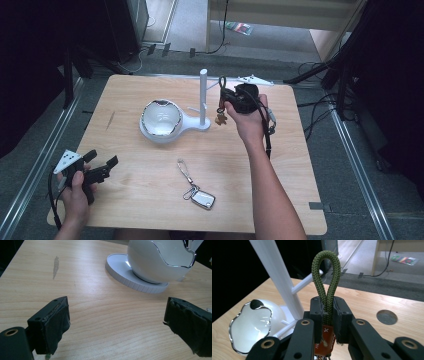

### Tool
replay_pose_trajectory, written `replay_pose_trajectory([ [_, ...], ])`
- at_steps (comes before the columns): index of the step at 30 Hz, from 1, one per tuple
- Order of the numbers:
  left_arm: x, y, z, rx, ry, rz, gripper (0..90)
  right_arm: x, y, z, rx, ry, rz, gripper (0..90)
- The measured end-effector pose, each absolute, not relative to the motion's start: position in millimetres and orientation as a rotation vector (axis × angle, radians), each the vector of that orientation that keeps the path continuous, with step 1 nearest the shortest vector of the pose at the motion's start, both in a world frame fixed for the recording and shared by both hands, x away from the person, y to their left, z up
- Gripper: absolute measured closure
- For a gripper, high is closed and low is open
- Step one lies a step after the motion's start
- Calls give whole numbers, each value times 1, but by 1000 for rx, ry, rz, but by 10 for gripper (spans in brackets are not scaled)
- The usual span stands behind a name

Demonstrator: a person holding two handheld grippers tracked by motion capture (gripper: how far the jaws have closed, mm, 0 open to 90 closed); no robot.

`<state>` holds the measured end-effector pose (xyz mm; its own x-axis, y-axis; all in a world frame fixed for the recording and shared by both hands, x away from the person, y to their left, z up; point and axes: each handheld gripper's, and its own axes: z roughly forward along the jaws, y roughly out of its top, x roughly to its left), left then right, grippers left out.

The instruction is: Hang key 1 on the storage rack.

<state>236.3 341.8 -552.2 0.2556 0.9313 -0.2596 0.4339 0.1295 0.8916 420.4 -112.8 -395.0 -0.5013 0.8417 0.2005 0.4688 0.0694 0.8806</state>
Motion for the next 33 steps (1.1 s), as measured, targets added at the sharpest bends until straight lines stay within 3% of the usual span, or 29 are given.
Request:
replay_pose_trajectory([
  [33, 236, 342, -552, 1477, 1348, 596, 69, 429, -100, -407, 1292, 2119, 1451, 801],
])
